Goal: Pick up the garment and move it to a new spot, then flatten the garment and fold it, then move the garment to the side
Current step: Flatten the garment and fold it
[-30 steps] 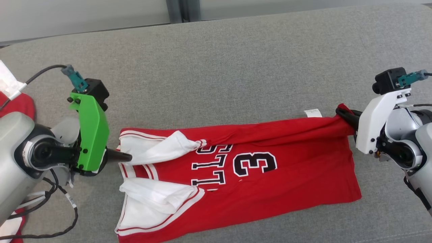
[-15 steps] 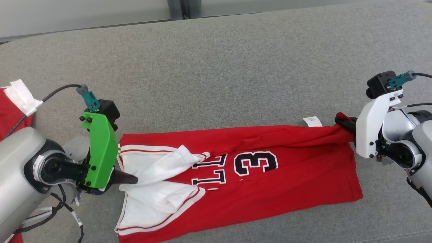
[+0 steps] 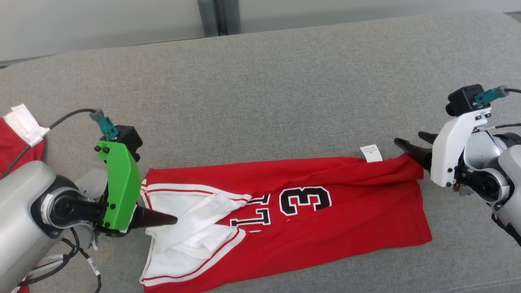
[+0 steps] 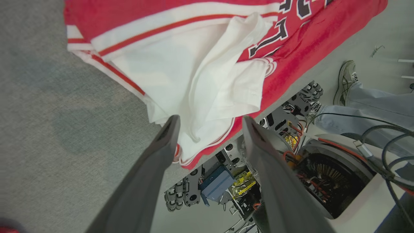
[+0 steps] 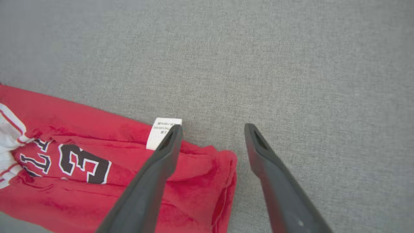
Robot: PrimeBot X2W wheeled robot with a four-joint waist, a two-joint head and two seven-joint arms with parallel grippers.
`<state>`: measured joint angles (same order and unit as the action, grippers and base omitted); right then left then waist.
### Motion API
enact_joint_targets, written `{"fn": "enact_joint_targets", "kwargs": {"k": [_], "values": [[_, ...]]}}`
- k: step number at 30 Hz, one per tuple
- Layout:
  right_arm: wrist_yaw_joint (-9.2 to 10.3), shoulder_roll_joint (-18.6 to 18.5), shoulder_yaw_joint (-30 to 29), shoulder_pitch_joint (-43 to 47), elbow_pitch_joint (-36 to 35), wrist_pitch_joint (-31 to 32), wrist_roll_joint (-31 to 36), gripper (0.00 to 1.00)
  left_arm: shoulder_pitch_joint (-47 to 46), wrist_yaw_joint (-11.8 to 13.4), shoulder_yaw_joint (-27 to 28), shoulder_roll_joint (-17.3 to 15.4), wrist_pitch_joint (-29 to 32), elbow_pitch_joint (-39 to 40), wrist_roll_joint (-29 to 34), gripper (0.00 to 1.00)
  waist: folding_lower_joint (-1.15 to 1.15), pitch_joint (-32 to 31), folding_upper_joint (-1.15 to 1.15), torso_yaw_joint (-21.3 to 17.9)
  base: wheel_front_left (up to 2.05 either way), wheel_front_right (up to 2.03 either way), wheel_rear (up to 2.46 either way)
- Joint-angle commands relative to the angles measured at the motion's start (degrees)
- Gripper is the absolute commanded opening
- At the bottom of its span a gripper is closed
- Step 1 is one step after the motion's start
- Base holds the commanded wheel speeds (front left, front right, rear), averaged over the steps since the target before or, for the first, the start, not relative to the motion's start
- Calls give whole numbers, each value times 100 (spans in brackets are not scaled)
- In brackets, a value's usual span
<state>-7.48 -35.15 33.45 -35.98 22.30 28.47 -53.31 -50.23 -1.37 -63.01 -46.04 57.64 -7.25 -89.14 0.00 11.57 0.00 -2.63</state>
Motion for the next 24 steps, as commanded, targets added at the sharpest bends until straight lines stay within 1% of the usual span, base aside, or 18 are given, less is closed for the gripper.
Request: {"fn": "enact_joint_targets", "kwargs": {"k": [1, 4, 8, 10, 12, 15, 17, 20, 22, 24], "values": [[-3, -27, -81, -46, -28, -187, -35, 100, 49, -52, 76, -28, -125, -2, 25, 100, 0, -132, 0, 24, 0, 0, 0], [-3, -27, -285, -15, -101, -711, 11, 100, -6, -165, 217, -88, -511, 49, 234, 100, 0, -242, 0, 39, 0, 0, 0], [-3, 157, -673, 196, -116, -1632, 192, 100, 73, -304, 569, -120, -1646, 102, 671, 100, 0, -401, 0, 54, 0, 0, 0], [-3, 219, -888, 309, -139, -2056, 288, 100, 207, -309, 729, -183, -2274, 114, 915, 100, 0, -460, 0, 59, 0, 0, 0], [-3, 318, -1072, 478, -182, -2418, 376, 100, 341, -257, 877, -238, -2879, 162, 1130, 100, 0, -526, 0, 75, 0, 0, 0], [-3, 465, -1428, 777, -219, -2929, 588, 100, 614, -61, 1202, -342, -3928, 225, 1412, 100, 0, -615, 0, 93, 0, 0, 0], [-3, 589, -1691, 971, -193, -3189, 818, 100, 871, 147, 1387, -382, -4578, 253, 1530, 100, 0, -673, 0, 100, 0, 0, 0], [-3, 900, -2184, 1278, -261, -3552, 1166, 100, 1282, 540, 1624, -474, -5515, 378, 1754, 100, 0, -765, 0, 111, 0, 0, 0], [-3, 1093, -2459, 1479, -360, -3710, 1394, 100, 1566, 786, 1762, -472, -6043, 486, 1819, 100, 0, -817, 0, 117, 0, 0, 0], [-3, 1352, -2763, 1759, -542, -3831, 1602, 100, 1966, 1104, 1926, -472, -6674, 629, 1886, 100, 0, -877, 0, 124, 0, 0, 0]]}}
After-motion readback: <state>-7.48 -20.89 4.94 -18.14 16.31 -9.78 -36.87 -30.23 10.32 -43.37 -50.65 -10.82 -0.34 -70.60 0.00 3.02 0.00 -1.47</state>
